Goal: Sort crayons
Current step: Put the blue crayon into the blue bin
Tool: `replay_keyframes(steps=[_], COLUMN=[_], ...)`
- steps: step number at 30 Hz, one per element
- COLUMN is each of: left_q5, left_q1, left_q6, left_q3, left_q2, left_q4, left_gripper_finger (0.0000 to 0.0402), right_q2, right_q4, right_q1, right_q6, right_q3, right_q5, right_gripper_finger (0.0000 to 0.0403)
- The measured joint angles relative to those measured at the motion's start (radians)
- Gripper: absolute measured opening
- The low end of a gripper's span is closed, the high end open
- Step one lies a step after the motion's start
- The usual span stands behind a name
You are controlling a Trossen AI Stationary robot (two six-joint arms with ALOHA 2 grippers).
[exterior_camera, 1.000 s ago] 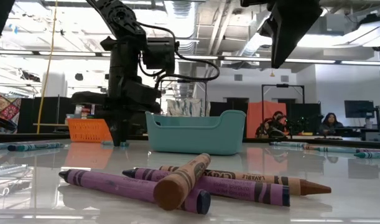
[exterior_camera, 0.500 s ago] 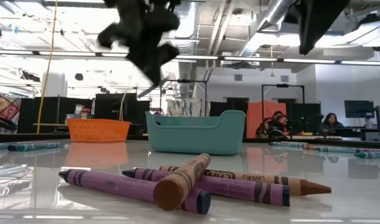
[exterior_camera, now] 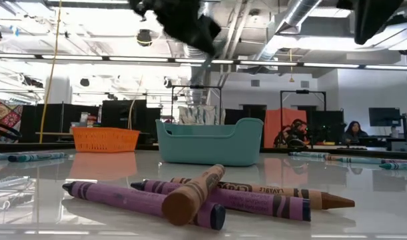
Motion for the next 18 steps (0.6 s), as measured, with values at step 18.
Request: replay_keyframes(steps=[18], left_q5=[-0.070], left_q1=[-0.002], left_q6=[-0.015], left_q3=[0.001], left_q2=[0.184], left_q4=[-0.039], left_gripper_finger=[0.0014], right_q2=[0.000], right_q4=[-0.050], right_q1=[0.059], right_q6=[0.081], right_q3=[0.000], right_q5=[0.025], right_gripper_finger=[0.0082])
